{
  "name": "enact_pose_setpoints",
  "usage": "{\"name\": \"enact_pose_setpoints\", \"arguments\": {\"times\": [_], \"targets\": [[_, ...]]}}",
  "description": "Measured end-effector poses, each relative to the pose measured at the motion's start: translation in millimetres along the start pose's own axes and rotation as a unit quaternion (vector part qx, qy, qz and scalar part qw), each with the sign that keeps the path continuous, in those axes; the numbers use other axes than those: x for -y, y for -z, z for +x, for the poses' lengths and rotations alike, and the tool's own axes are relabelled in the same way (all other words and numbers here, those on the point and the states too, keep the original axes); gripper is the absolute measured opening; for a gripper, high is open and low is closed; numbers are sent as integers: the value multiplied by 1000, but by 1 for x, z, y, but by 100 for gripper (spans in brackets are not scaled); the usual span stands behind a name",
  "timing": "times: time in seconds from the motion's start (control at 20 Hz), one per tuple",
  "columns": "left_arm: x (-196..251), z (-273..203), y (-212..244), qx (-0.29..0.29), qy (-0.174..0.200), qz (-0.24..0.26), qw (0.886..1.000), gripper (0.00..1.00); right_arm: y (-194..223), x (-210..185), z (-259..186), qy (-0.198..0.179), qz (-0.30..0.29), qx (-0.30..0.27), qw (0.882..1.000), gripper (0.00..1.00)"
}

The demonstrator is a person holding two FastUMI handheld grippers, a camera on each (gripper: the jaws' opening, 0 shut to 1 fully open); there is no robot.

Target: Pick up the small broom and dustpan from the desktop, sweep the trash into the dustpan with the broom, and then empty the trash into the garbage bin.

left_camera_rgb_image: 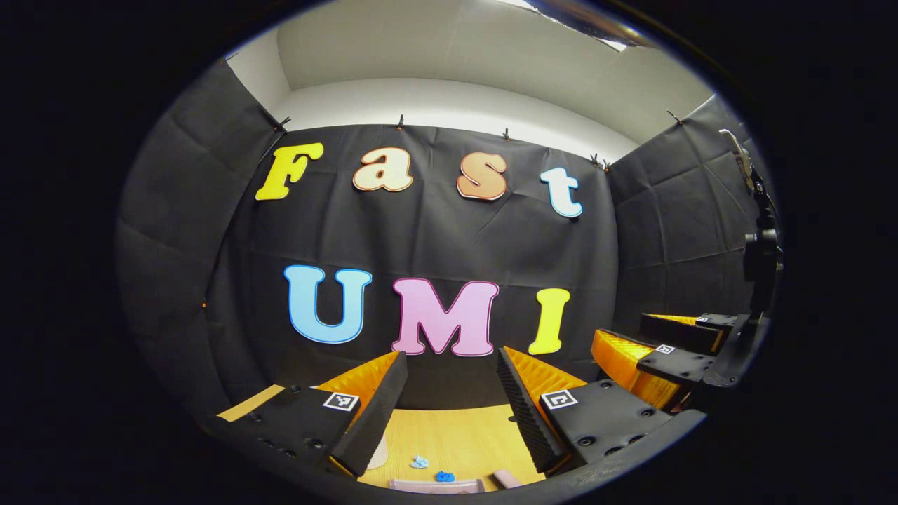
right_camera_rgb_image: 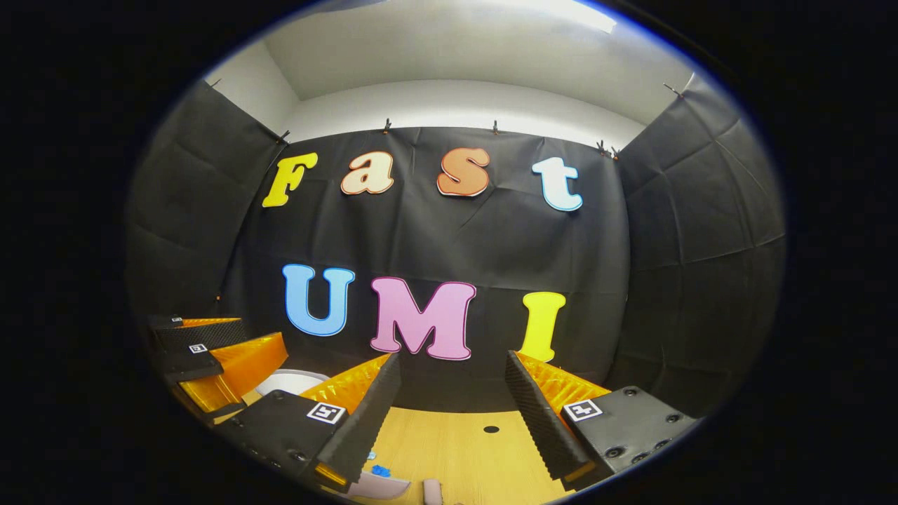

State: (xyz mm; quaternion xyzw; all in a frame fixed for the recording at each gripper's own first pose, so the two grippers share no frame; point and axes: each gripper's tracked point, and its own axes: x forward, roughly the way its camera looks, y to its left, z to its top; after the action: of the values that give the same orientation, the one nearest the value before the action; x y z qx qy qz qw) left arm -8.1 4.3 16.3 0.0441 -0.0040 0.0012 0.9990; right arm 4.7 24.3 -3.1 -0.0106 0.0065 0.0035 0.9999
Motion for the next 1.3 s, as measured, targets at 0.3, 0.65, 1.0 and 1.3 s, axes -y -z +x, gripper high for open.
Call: {"name": "enact_pose_setpoints", "arguments": {"times": [0.3,0.65,1.0,1.3], "targets": [[1,2,2,-4,-1,8,1000,77,3,-2,3,-1,0,-3,1000,96],[3,8,18,-40,2,4,999,77,14,-3,13,2,2,-17,1000,96],[-9,16,89,-141,-14,-1,990,77,91,-12,32,10,14,-120,993,96],[-15,17,203,-316,-42,4,948,77,218,-23,34,-2,64,-289,955,97]]}}
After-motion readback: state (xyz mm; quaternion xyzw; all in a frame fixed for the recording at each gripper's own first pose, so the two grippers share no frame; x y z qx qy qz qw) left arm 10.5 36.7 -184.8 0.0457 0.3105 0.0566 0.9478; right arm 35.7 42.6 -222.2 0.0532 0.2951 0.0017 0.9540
